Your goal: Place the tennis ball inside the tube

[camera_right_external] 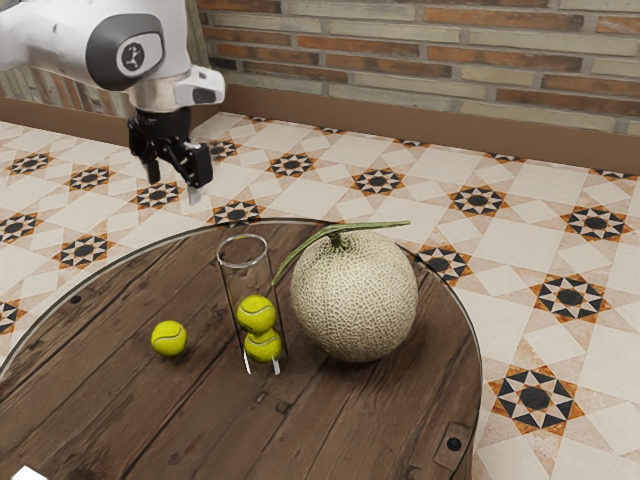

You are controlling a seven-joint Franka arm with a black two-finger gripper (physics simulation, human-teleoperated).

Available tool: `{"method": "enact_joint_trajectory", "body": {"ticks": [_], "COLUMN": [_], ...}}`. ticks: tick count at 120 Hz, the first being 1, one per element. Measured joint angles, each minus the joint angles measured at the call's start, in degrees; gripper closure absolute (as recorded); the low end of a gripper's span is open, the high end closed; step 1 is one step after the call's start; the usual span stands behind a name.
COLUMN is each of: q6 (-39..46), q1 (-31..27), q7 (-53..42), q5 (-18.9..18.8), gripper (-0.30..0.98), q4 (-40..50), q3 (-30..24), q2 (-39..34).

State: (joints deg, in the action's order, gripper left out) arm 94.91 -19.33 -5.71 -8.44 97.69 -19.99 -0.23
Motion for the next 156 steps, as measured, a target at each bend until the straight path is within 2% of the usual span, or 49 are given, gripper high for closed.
{"method": "enact_joint_trajectory", "body": {"ticks": [9, 18, 36, 48, 74, 95, 116, 156], "q6": [1.6, 6.2, 17.1, 25.3, 41.9, 50.8, 54.2, 54.6], "q1": [-0.7, -1.1, -4.5, -6.4, -11.5, -12.9, -13.5, -14.1], "q7": [-1.9, -3.6, -6.2, -6.2, -5.3, -4.8, -4.5, -3.7], "q5": [-1.2, -1.6, 0.5, 2.3, 3.5, 3.0, 2.9, 2.6], "gripper": [0.0, 0.0, 0.0, 0.0, 0.0, 0.03, 0.2, 0.34], "q4": [6.0, 16.2, 33.0, 39.3, 40.5, 38.2, 39.4, 39.9], "q3": [-0.6, -0.7, -0.6, -0.6, -0.5, -0.3, -0.4, -0.6], "q2": [-2.1, -4.2, -9.7, -10.5, -0.7, 7.8, 8.4, 8.4]}}
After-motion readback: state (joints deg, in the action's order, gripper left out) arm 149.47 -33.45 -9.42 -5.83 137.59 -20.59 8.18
